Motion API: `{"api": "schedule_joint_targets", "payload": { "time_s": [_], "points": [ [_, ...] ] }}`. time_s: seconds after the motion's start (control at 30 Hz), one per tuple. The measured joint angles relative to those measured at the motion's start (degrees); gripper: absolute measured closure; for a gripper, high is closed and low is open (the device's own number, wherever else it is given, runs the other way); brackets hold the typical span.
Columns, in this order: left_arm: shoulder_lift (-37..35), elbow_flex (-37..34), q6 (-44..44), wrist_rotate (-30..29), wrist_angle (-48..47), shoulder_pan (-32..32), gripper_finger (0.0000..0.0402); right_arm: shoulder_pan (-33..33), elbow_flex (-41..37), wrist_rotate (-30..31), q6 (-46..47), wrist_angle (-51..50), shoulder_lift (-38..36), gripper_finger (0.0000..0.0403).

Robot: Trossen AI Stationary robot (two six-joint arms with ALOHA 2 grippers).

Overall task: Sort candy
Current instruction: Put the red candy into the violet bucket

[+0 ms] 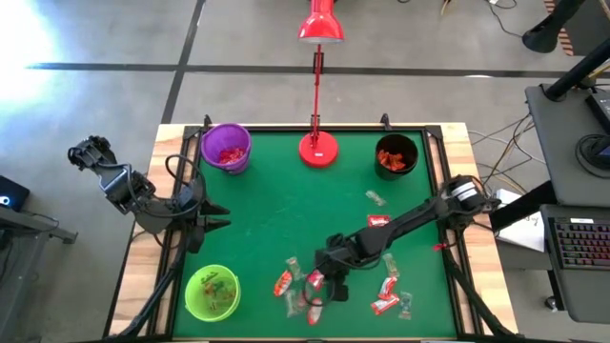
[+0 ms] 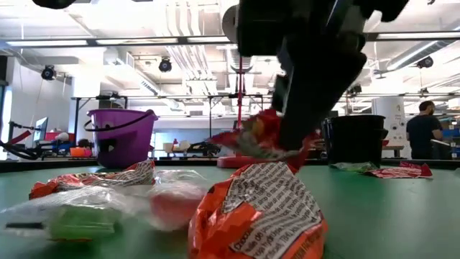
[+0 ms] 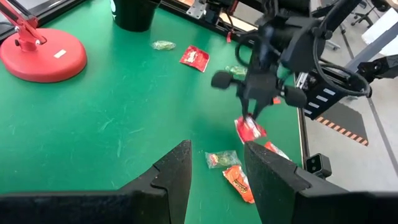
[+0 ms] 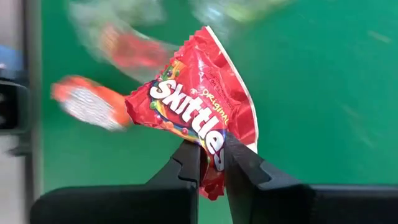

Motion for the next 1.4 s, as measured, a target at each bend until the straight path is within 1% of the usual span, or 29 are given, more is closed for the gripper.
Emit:
{"api": "schedule_joint_targets", "payload": {
  "time_s": [0.13,0.27,0.37,0.5,0.67,0.73,0.8,1.03,1.1,1.17,1.23,1.4],
  "points": [
    [0.31,0.0,0.0,0.0,0.01,-0.02,0.0271,0.02,0.0,6.91,3.09,-10.2,-3.47,0.0375],
    [0.59,0.0,0.0,-0.03,0.02,0.0,0.0271,-0.03,0.0,15.09,6.35,-21.0,-7.37,0.0376],
    [0.81,0.0,0.0,-0.38,0.01,0.0,0.0271,-0.6,0.0,19.88,8.88,-27.97,-10.18,0.0376],
    [0.91,0.0,0.28,-0.84,0.0,-0.02,0.0271,-2.4,0.0,26.31,14.06,-35.94,-14.64,0.0376],
    [1.11,0.0,1.66,-3.93,-0.35,-0.01,0.0271,-5.98,0.0,32.53,18.34,-42.93,-20.19,0.0376],
    [1.14,0.0,2.54,-7.21,-0.4,-0.02,0.0271,-7.87,0.0,34.14,18.52,-44.57,-22.23,0.0376],
    [1.11,0.0,3.5,-11.86,-0.39,-0.02,0.0271,-10.06,0.0,35.35,18.43,-45.65,-24.12,0.0376],
    [0.95,0.0,7.92,-35.3,-0.39,0.49,0.0271,-19.23,0.0,39.44,16.91,-47.27,-29.78,0.0376],
    [0.78,0.0,9.23,-40.49,-0.51,1.32,0.0271,-22.42,0.0,39.78,16.02,-47.82,-31.1,0.0376],
    [0.47,0.0,10.62,-43.76,-0.83,2.54,0.0271,-25.6,0.0,40.63,14.96,-47.9,-32.36,0.0376],
    [0.13,0.0,11.66,-45.49,-0.95,4.08,0.0271,-29.13,0.0,40.77,14.0,-47.92,-33.45,0.0376],
    [-0.6,-0.02,14.28,-46.0,-2.32,9.49,0.0271,-37.79,0.01,40.7,12.09,-47.9,-34.95,0.0376]
  ]
}}
